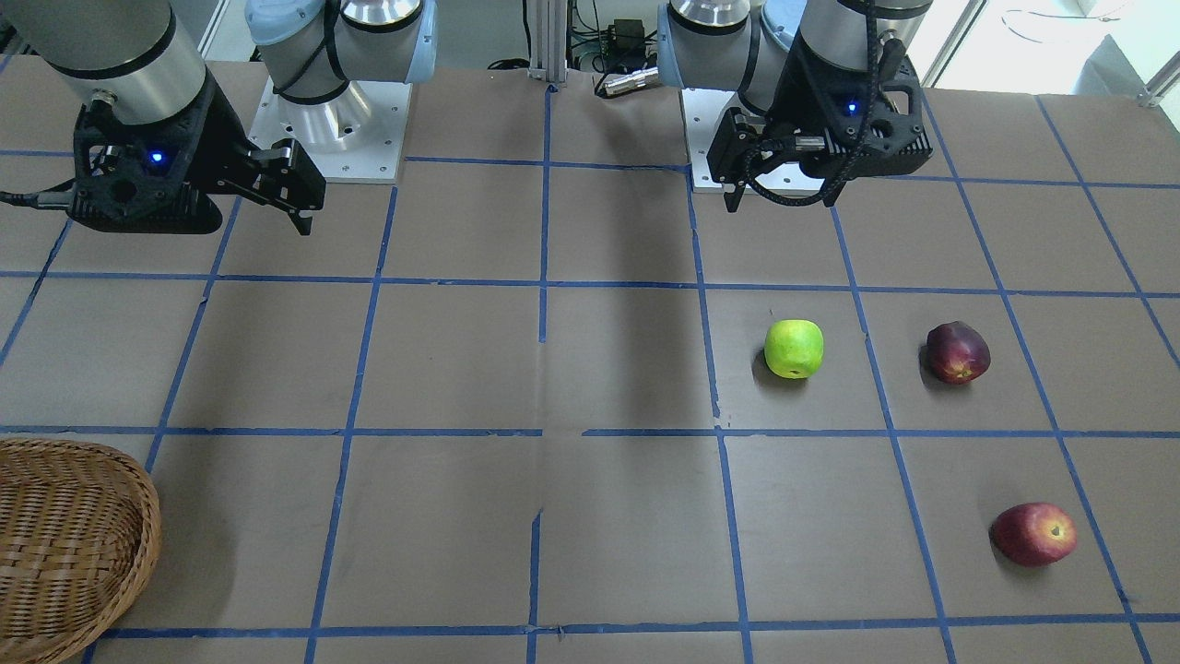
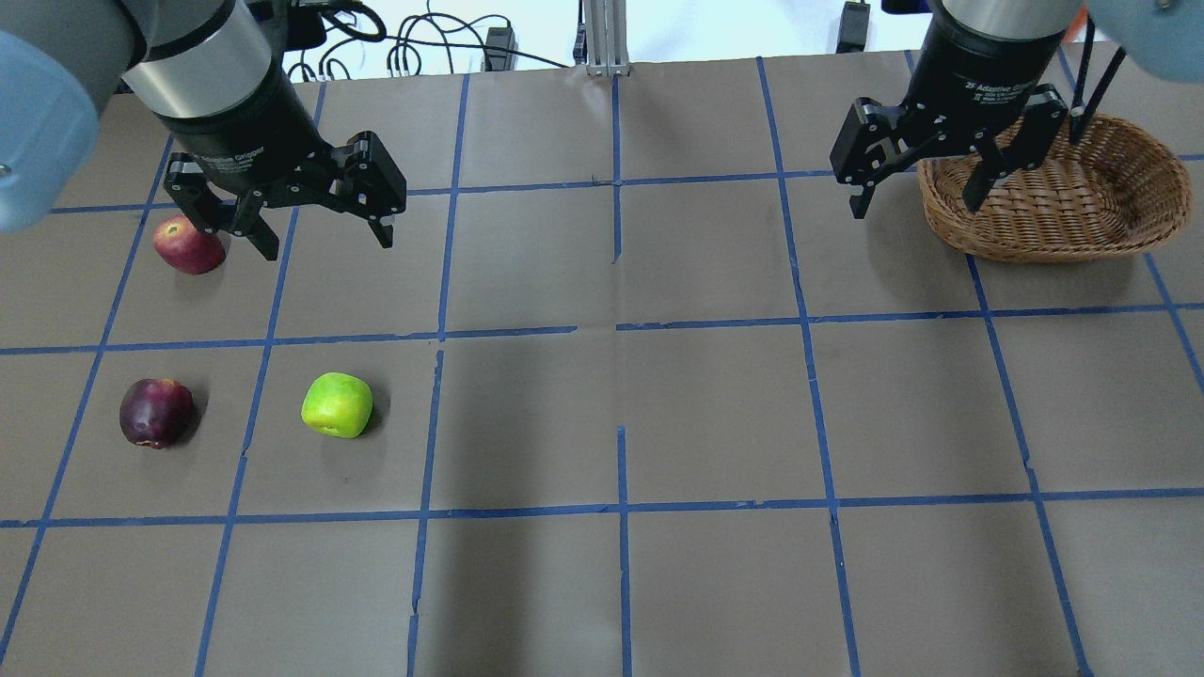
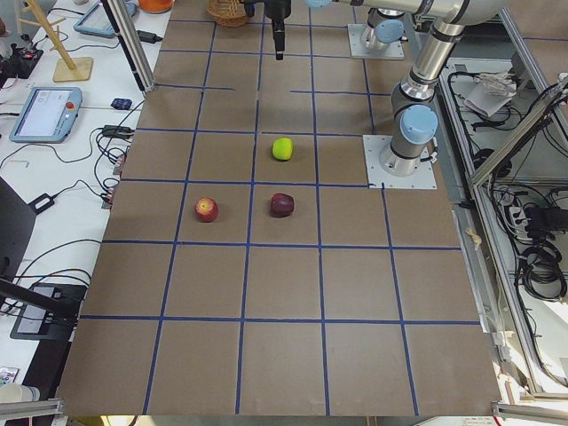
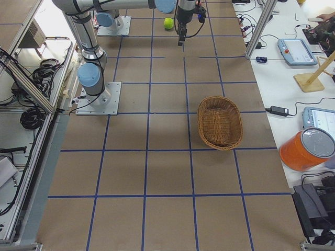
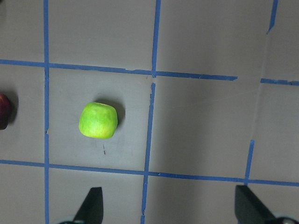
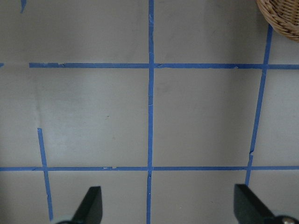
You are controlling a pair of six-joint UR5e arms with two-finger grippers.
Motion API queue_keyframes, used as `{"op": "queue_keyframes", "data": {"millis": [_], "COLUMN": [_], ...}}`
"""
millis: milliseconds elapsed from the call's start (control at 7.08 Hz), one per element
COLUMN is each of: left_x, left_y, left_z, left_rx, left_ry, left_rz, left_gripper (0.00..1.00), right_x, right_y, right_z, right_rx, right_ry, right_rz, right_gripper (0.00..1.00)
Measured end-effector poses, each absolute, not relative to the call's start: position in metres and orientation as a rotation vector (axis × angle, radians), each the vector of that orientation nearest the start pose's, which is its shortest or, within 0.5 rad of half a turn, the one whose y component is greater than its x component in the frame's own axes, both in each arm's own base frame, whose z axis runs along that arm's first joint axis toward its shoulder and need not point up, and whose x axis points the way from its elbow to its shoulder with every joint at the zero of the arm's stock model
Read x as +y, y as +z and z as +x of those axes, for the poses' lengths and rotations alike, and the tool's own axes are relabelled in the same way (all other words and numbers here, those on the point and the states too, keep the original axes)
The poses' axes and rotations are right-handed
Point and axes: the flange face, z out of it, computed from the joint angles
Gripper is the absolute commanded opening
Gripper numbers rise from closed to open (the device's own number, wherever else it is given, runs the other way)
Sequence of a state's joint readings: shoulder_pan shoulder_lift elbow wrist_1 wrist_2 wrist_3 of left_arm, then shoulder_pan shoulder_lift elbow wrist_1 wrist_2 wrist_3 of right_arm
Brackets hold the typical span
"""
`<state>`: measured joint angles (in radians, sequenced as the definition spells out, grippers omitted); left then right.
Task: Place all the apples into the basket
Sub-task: 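Lower the left gripper onto the green apple and grasp it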
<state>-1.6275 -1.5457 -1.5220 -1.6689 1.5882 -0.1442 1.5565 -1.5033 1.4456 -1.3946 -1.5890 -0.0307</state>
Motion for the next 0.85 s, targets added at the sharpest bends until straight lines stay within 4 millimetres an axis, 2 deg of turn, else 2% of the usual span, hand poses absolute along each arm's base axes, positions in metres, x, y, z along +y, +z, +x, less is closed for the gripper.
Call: {"op": "queue_keyframes", "data": {"millis": [565, 847], "left_x": [-0.471, -0.473], "left_y": [0.511, 0.481], "left_z": [-0.157, -0.147], "left_rx": [3.119, 3.116], "left_ry": [0.038, 0.08], "left_rz": [-0.128, -0.022], "left_gripper": [1.0, 1.0], "right_x": [-0.508, -0.507], "right_y": [0.496, 0.495], "right_z": [0.124, 0.123], "right_rx": [3.153, 3.155], "right_ry": [0.193, 0.2], "right_rz": [-0.026, -0.026], "right_gripper": [1.0, 1.0]}}
